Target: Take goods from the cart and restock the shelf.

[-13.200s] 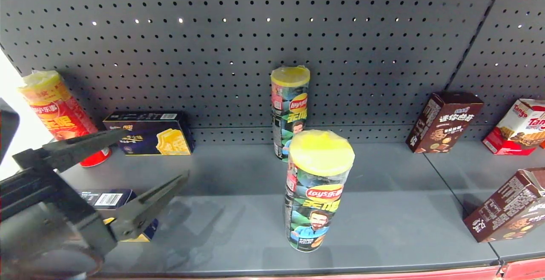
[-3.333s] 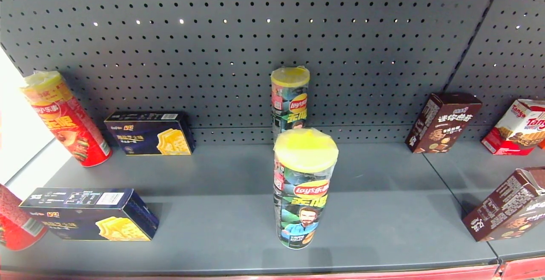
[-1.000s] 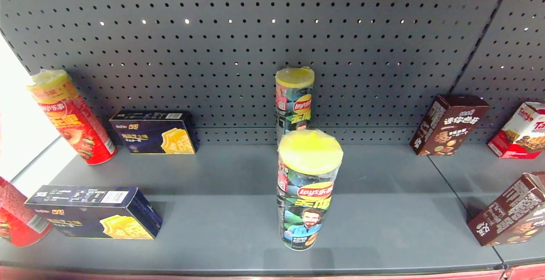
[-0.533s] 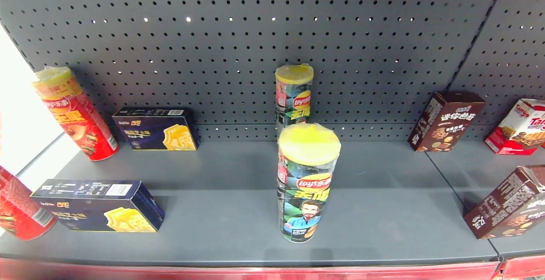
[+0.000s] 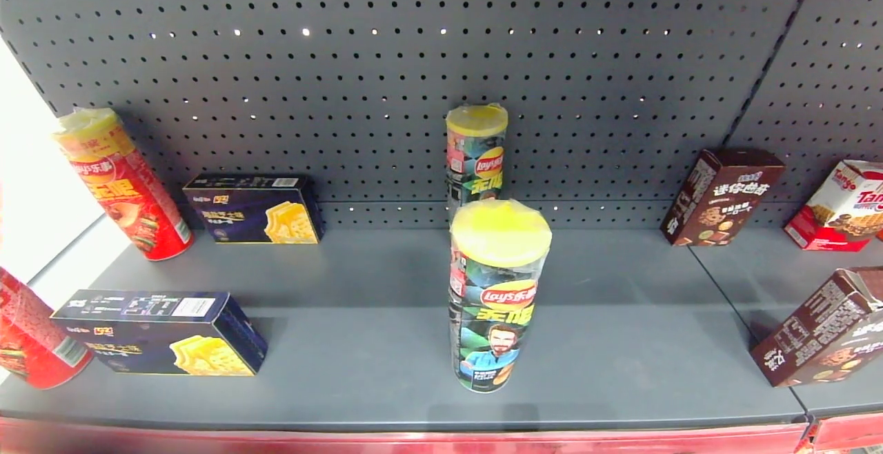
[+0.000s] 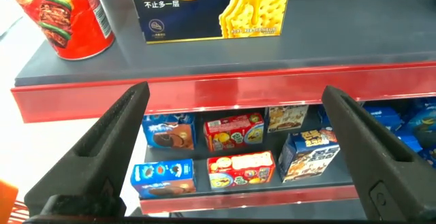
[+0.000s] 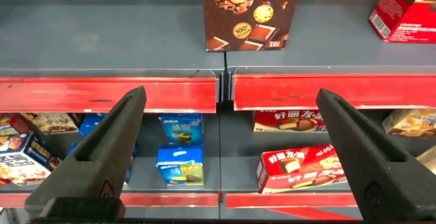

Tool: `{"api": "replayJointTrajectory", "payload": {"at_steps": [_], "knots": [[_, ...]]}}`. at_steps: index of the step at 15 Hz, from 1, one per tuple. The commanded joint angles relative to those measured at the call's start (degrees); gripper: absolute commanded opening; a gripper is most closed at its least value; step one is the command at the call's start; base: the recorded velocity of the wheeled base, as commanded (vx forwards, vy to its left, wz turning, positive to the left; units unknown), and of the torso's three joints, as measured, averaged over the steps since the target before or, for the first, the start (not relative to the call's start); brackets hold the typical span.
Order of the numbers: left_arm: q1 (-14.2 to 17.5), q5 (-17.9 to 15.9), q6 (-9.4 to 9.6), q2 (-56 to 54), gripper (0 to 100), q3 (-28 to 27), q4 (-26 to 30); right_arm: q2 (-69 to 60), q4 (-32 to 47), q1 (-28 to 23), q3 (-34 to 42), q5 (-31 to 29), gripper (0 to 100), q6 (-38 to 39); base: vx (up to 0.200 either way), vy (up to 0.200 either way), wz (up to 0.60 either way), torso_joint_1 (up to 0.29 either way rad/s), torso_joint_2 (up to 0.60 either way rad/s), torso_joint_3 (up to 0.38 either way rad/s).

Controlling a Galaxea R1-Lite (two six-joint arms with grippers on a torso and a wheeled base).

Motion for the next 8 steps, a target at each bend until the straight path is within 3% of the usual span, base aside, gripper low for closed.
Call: {"api": "replayJointTrajectory", "payload": {"at_steps": [1, 8], "knots": [[0.0, 0.0, 0.02, 0.0, 100, 0.0, 0.0, 0.1, 0.0, 0.0, 0.0, 0.0, 100, 0.0, 0.000, 0.000, 0.00, 0.000, 0.00, 0.000], [0.0, 0.0, 0.02, 0.0, 100, 0.0, 0.0, 0.1, 0.0, 0.0, 0.0, 0.0, 100, -0.1, 0.000, 0.000, 0.00, 0.000, 0.00, 0.000]]}}
